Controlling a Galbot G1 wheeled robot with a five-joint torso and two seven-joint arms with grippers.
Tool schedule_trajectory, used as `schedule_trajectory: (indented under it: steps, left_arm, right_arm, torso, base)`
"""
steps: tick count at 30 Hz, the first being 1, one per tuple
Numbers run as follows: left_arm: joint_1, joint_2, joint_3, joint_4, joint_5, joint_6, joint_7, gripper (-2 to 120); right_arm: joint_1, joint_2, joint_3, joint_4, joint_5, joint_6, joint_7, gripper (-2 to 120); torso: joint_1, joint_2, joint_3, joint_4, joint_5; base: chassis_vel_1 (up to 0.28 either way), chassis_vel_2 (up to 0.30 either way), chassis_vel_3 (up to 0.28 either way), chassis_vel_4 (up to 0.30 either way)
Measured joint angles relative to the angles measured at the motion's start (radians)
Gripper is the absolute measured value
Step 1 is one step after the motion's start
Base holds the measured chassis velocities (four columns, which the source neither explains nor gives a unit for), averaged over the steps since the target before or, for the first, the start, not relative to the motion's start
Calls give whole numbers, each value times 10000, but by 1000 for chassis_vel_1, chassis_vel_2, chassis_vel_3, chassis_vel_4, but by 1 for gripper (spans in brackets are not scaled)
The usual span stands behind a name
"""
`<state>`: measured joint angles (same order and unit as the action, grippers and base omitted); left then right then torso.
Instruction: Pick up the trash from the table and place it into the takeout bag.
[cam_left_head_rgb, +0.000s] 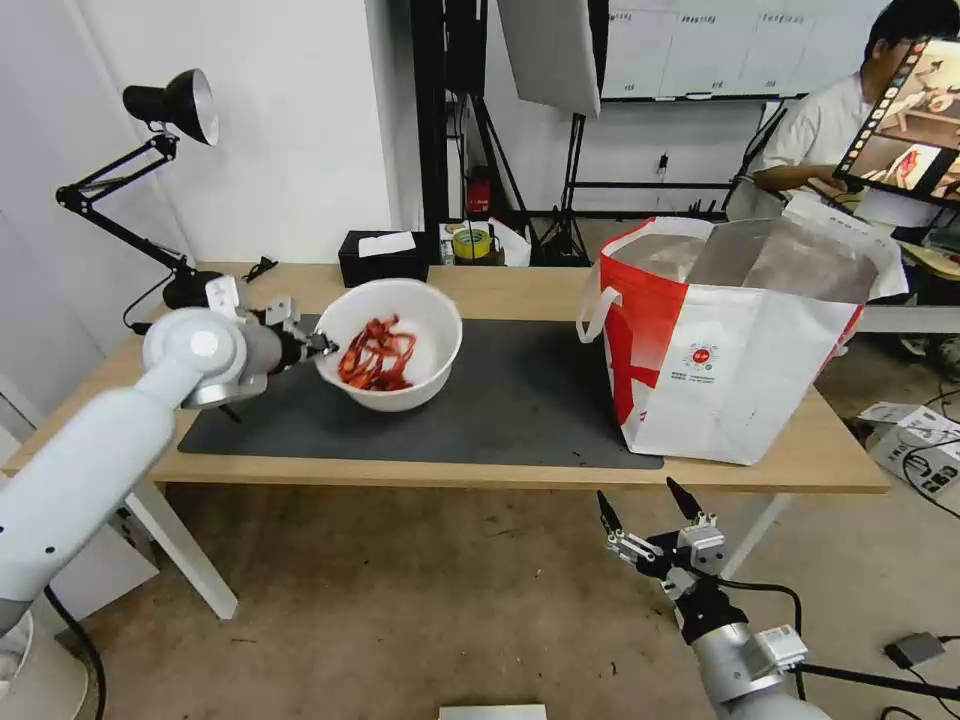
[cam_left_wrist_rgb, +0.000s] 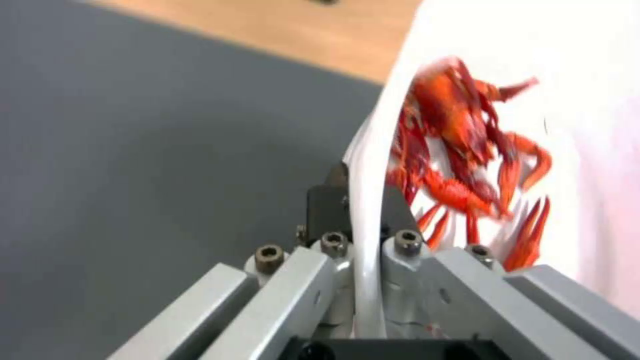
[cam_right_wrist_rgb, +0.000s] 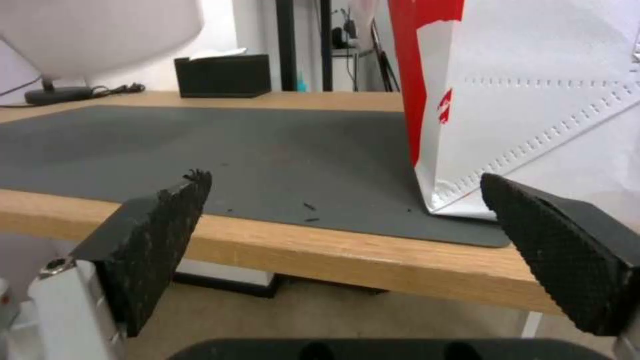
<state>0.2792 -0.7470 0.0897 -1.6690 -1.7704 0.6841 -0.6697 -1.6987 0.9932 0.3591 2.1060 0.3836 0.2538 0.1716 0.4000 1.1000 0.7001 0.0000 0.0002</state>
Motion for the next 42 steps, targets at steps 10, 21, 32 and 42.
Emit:
schedule_trajectory:
  steps: [10,21,32,42]
  left_arm:
    - [-2449,-979,1397,-108,-907,-132,-425,0]
    - [-4180,-2846,2142,700,-1122,-296,-792,0]
    - [-5252,-5302,2559,2346,-718,-426,-1041,0]
    - [-5377,-6805,2725,3684,102,-428,-847,0]
  right_arm:
    - [0,0,0,0,0,0,0,100]
    - [0,0,0,0,0,0,2,100]
    - [0,0,0,0,0,0,1,100]
    - [0,0,0,0,0,1,1,100]
  torso:
    - [0,0,0,-1,0]
    - [0,0,0,-2,2]
    - [0,0,0,-1,1]
    - [1,-1,0,1,0]
  base:
    - [0,0,0,0]
    - [0,0,0,0]
    - [0,0,0,0]
    - [0,0,0,0]
